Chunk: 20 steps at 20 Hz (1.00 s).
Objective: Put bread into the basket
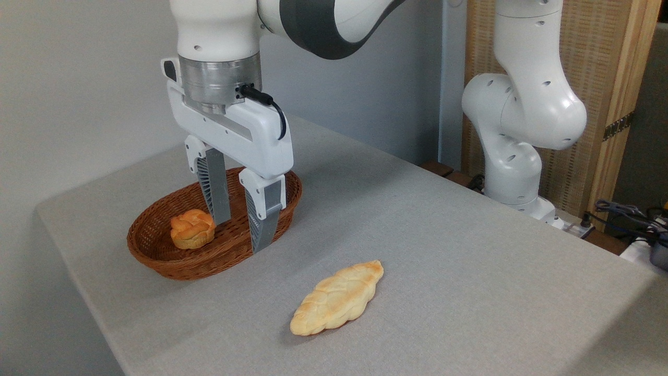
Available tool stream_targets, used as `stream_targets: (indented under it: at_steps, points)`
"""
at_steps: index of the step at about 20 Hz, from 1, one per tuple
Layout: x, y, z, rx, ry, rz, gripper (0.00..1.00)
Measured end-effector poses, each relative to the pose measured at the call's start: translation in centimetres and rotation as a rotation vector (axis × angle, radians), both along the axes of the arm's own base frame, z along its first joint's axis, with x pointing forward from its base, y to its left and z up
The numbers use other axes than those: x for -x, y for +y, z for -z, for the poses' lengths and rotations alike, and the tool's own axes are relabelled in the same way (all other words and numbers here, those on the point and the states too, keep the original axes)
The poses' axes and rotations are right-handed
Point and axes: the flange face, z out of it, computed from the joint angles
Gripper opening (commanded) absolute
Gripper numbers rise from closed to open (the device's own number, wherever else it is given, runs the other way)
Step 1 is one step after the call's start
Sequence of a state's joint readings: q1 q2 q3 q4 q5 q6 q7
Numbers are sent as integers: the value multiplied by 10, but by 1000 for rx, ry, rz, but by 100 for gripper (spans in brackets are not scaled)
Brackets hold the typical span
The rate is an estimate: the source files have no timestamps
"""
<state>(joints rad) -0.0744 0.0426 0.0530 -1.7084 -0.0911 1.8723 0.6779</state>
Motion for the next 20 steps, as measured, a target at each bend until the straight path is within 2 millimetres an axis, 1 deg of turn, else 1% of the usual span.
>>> stream_targets:
  at_steps: [6,14,20]
  points:
    - [0,-1,0,0,0,8,100]
    - [1,-3,-4,-1,-9,26,100]
    - [1,-2,-2,-1,-4,24,100]
